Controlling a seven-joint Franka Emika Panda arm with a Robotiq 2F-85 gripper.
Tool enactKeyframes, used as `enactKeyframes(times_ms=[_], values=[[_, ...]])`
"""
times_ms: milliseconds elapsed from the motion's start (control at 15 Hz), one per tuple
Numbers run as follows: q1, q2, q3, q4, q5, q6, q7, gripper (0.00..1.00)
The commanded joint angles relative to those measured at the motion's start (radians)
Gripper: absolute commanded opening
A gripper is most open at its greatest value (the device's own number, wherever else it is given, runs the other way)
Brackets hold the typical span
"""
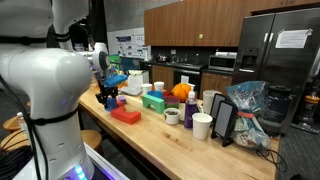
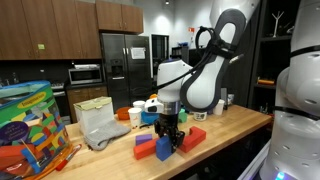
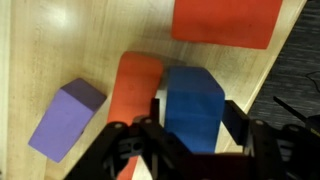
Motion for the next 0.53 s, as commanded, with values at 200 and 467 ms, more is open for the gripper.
enactKeyframes(times_ms=[200,467], values=[[0.002,0.002,0.010,0.004,0.047,0.012,-0.026,0.16],[0.002,-0.011,0.012,0.005,0.052,0.004,-0.024,0.16]])
